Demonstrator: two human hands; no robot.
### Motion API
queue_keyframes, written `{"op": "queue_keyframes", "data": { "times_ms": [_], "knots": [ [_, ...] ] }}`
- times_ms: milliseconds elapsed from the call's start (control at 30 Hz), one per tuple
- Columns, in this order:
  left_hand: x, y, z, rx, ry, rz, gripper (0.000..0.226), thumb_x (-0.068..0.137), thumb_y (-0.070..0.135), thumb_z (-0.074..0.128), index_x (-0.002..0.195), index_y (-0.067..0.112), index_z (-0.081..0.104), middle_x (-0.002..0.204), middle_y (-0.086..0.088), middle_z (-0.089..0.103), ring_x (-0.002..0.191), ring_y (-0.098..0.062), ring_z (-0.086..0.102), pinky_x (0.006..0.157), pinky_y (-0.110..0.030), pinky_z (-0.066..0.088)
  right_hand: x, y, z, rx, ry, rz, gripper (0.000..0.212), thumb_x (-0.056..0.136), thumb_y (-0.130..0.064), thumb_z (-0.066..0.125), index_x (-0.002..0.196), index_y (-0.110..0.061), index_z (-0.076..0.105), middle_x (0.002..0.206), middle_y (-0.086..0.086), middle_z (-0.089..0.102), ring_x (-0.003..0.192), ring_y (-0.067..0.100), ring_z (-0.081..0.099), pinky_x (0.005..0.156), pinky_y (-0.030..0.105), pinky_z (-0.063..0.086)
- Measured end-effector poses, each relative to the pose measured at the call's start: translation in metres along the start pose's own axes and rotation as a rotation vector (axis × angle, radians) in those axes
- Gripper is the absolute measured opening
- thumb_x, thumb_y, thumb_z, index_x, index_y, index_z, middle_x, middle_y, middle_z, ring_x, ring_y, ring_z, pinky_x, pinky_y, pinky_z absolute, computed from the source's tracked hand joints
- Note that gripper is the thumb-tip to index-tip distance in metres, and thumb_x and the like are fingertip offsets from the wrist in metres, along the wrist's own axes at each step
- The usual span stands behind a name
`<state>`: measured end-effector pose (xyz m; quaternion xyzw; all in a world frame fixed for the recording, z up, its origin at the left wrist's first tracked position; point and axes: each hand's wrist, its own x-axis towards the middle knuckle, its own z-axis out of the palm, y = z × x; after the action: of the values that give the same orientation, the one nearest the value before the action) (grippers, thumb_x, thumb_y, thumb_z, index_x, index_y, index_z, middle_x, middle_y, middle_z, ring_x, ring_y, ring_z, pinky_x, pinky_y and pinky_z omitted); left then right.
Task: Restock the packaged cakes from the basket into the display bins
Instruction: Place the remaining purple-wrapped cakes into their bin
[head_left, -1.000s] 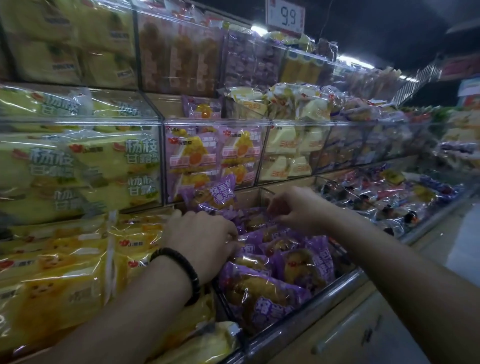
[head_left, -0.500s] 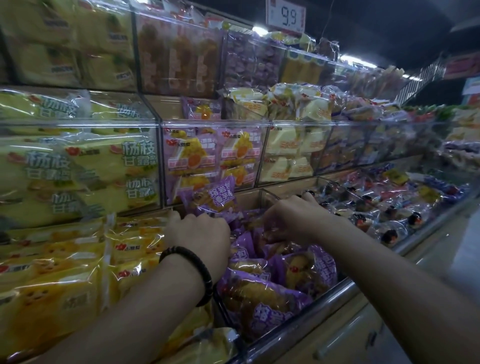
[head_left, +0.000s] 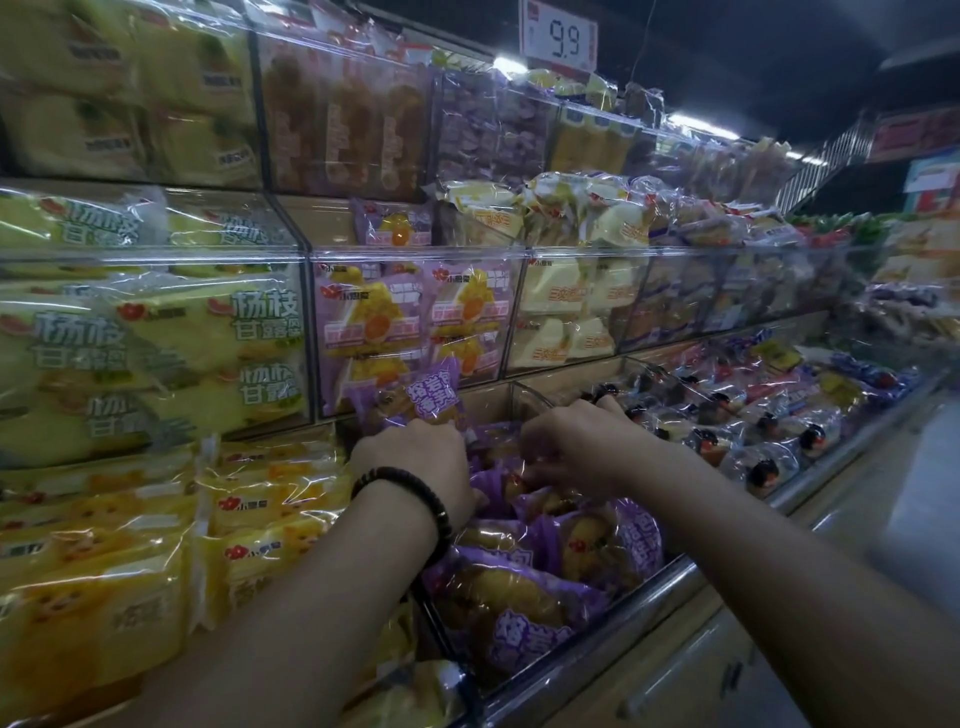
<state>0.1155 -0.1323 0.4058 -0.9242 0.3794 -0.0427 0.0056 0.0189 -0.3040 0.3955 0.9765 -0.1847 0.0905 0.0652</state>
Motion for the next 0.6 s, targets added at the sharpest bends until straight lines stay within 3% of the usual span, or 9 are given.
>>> {"op": "queue_keyframes", "data": {
  "times_ms": [167,233,367,433,500,600],
  "knots": [
    [0.003,0.002,-0.004,-0.022,-0.013,-0.044,0.042,0.093,0.044,0.06,0.128,0.022,0.061,0.119,-0.005,0.064,0.108,-0.028,0.064,0.086,-0.04,0.05,-0.001,0.0,-0.005,-0.034,-0.04,0.025,0.023,0.098,-0.054,0.063,0.113,-0.036,0.064,0.116,-0.013,0.068,0.12,0.019,0.057,0.105,0.05,0.03],
    [0.004,-0.001,-0.004,-0.015,-0.024,-0.027,0.039,0.094,0.047,0.06,0.124,0.021,0.064,0.109,-0.003,0.063,0.098,-0.026,0.062,0.084,-0.039,0.05,-0.002,0.0,-0.007,-0.026,-0.069,0.039,0.02,0.098,-0.054,0.064,0.108,-0.037,0.064,0.114,-0.012,0.068,0.12,0.02,0.056,0.108,0.053,0.028],
    [0.005,-0.01,-0.003,0.003,-0.105,0.063,0.053,0.092,0.067,0.061,0.118,0.02,0.067,0.111,-0.004,0.065,0.103,-0.025,0.064,0.093,-0.043,0.056,-0.001,-0.007,-0.015,0.07,-0.162,0.087,0.014,0.096,-0.048,0.062,0.097,-0.035,0.067,0.111,-0.008,0.069,0.118,0.021,0.056,0.116,0.062,0.02],
    [0.003,-0.017,-0.011,-0.067,-0.126,0.104,0.048,0.093,0.064,0.063,0.111,0.021,0.071,0.108,-0.002,0.065,0.098,-0.021,0.065,0.09,-0.042,0.058,0.005,-0.016,-0.017,0.209,-0.077,0.111,0.019,0.099,-0.045,0.057,0.1,-0.032,0.071,0.101,-0.009,0.069,0.109,0.02,0.06,0.114,0.059,0.032],
    [0.001,-0.025,-0.024,-0.046,0.035,0.084,0.031,0.097,0.056,0.061,0.104,0.029,0.072,0.107,0.0,0.066,0.097,-0.022,0.066,0.09,-0.041,0.057,0.014,-0.026,-0.018,0.362,0.053,0.118,0.023,0.101,-0.041,0.059,0.109,-0.025,0.073,0.099,-0.007,0.071,0.101,0.019,0.065,0.101,0.047,0.051],
    [-0.002,-0.036,-0.035,-0.037,0.328,-0.048,0.025,0.097,0.046,0.063,0.116,0.029,0.064,0.113,-0.002,0.066,0.107,-0.029,0.065,0.093,-0.045,0.053,0.032,-0.038,-0.015,0.56,0.061,0.152,0.04,0.095,-0.036,0.071,0.128,-0.016,0.063,0.12,0.003,0.068,0.108,0.022,0.065,0.093,0.038,0.058]
  ]
}}
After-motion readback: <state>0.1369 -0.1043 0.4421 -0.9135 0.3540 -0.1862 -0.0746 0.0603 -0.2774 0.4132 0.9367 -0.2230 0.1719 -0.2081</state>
